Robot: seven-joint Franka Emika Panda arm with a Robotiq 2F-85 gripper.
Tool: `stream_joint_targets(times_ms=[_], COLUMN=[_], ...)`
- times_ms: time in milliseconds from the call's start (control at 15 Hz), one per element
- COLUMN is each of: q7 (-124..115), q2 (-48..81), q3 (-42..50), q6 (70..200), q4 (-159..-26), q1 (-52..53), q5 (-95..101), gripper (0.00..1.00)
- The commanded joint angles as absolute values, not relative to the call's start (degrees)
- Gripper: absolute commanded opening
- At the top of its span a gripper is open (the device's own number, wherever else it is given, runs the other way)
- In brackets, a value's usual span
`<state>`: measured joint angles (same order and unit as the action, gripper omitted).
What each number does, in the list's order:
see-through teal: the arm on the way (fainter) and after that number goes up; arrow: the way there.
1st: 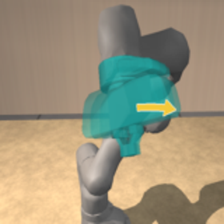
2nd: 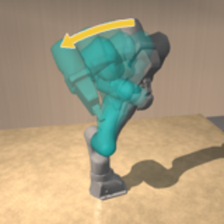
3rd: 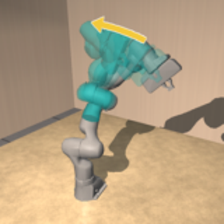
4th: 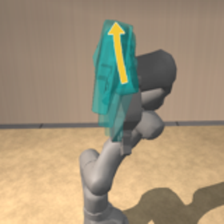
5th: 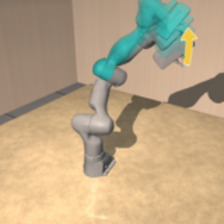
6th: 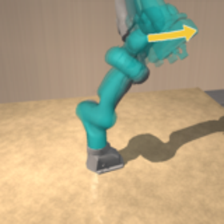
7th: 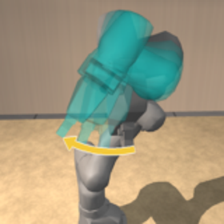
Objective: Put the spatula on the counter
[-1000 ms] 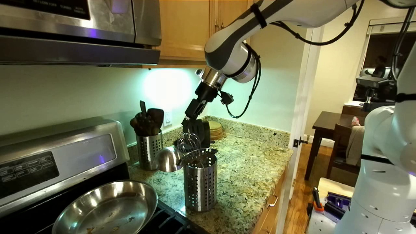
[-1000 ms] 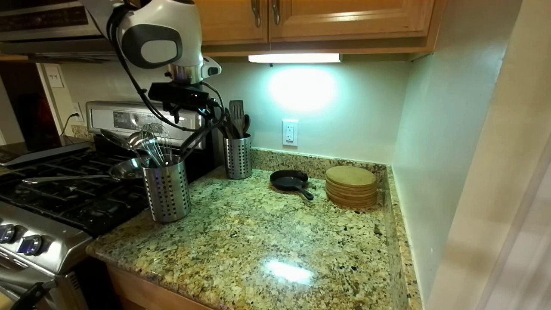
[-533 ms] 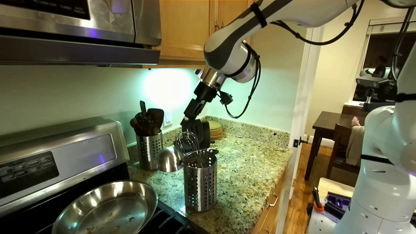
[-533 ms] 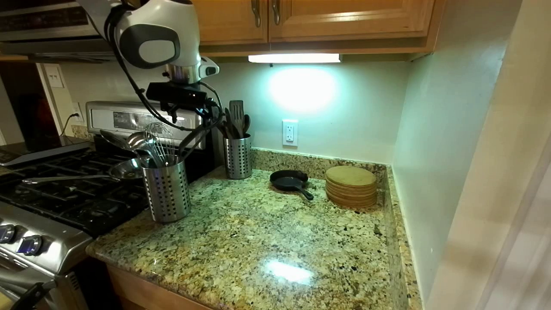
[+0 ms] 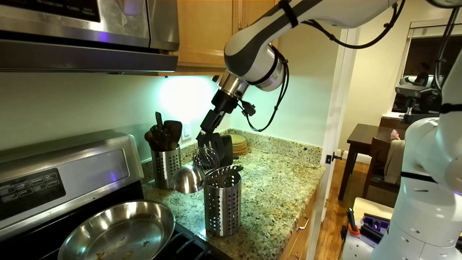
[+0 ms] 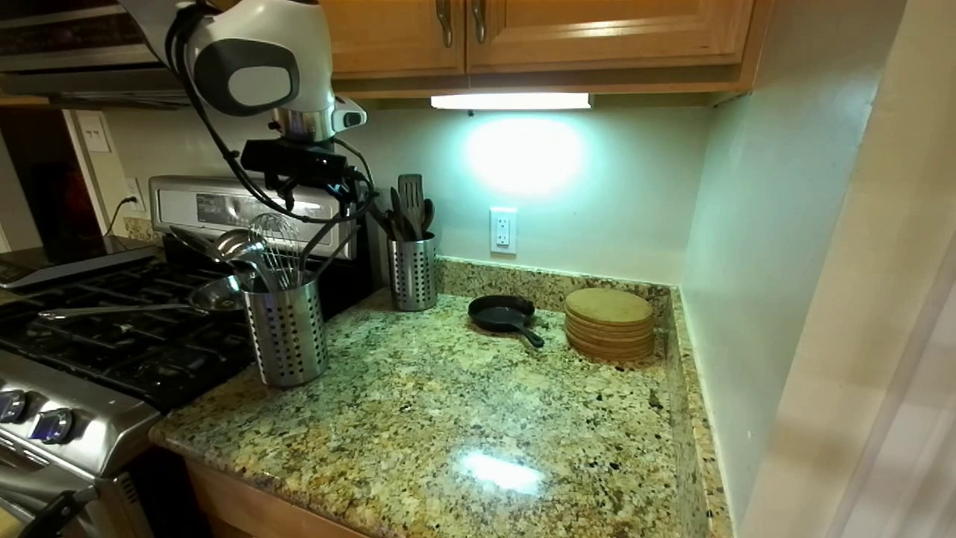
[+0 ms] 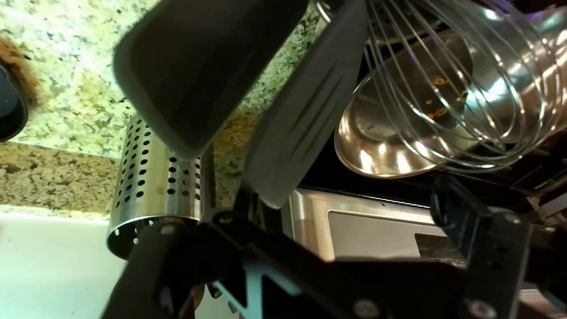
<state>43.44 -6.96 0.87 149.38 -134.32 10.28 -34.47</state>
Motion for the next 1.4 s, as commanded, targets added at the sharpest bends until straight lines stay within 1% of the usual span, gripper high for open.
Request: stream_joint_targets(times_ms=[0, 600, 1133, 1333], q7=[43.1, 41.7, 29.9, 28.9], q2=[-7.5, -7.3, -9.7, -9.7], q3=[0.3, 0.6, 0.5, 1.1], q6=[148.7, 150.6, 155.9, 156.0], q4=[-134.7, -133.8, -135.7, -136.3], q1=[9.2, 8.0, 6.7, 7.3], q5=[-33.4, -30.8, -27.9, -30.0], gripper=[1.0, 1.0, 1.0, 1.0])
